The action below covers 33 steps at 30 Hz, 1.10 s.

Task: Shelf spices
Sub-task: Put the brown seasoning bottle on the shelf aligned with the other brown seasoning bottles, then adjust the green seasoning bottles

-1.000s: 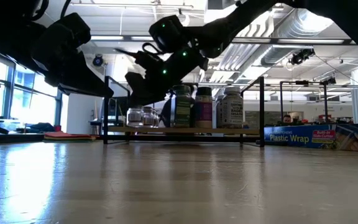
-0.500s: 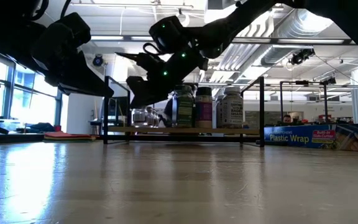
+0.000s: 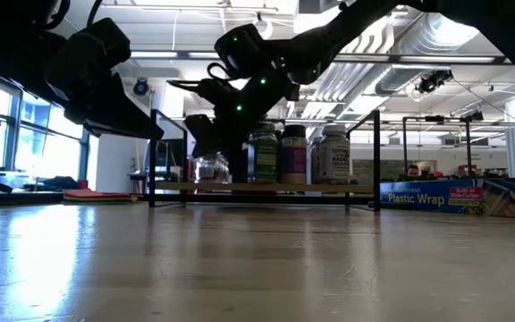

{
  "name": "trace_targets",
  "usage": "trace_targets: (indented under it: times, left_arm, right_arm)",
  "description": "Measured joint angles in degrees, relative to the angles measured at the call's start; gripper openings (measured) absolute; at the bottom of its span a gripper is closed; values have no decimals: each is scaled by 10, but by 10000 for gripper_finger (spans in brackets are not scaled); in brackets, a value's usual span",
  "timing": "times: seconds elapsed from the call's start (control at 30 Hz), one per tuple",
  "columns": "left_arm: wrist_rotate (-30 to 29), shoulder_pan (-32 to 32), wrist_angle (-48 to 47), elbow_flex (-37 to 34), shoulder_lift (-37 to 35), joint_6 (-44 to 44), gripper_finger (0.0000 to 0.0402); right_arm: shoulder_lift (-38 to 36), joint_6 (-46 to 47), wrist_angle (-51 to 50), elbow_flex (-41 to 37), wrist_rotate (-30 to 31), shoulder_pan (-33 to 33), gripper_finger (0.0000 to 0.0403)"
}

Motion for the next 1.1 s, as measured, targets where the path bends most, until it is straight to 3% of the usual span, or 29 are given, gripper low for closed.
trace_targets:
  times: [0.43,0.77,0.93,1.1]
  left_arm:
    - [1,0,0,0,0,0,0]
    - [13,0,2,0,0,0,0]
    - [16,0,2,0,0,-1,0]
    - [16,-3,2,0,0,-1,0]
  right_arm:
    - [0,-30,7,1,-4,0,247]
    - [0,-80,-43,61,-5,16,257]
    - [0,-127,-176,142,-5,29,257]
    - [-1,-175,-431,262,-9,47,257]
